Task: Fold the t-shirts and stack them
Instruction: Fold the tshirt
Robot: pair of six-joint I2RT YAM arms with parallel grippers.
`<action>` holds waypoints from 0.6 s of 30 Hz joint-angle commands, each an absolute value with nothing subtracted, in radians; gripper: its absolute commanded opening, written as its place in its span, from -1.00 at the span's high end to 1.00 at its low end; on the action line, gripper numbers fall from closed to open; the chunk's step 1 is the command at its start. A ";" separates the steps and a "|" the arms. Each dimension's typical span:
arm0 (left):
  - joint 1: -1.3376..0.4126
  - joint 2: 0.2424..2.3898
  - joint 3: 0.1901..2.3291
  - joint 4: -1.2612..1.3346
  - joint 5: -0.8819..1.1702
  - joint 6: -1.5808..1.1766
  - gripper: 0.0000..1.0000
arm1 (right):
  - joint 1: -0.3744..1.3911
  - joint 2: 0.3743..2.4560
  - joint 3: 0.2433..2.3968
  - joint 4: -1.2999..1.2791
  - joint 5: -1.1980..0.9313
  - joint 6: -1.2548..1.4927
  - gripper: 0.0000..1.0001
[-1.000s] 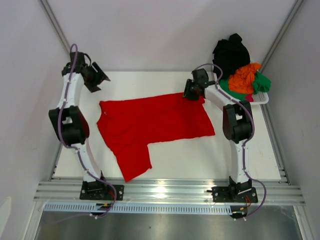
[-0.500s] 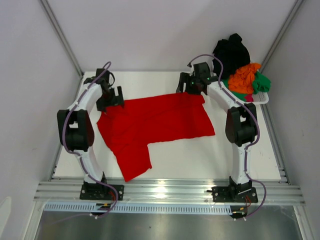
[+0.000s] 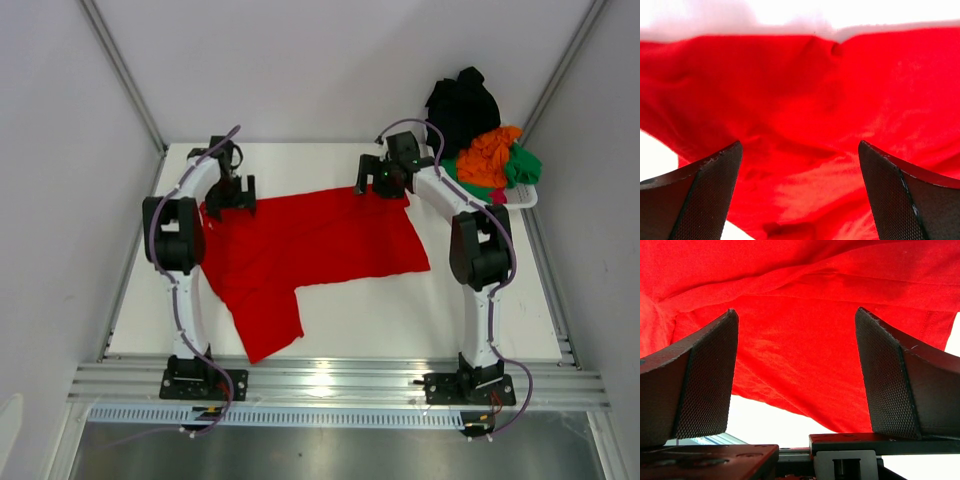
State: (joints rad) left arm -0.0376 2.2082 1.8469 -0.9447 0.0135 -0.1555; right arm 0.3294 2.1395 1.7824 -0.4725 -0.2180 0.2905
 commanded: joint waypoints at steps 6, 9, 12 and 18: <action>-0.049 2.304 2.003 -1.072 0.005 -0.149 -0.99 | 0.318 2.152 1.812 -0.488 -0.212 0.290 -0.79; -0.051 2.384 2.084 -1.168 -0.061 -0.159 -0.99 | 0.314 2.160 1.816 -0.486 -0.212 0.293 -0.80; -0.049 2.422 2.094 -1.190 -0.068 -0.158 -0.99 | 0.310 2.163 1.818 -0.485 -0.210 0.298 -0.81; -0.049 2.535 2.291 -1.307 -0.075 -0.155 -0.99 | 0.296 2.174 1.832 -0.495 -0.215 0.311 -0.82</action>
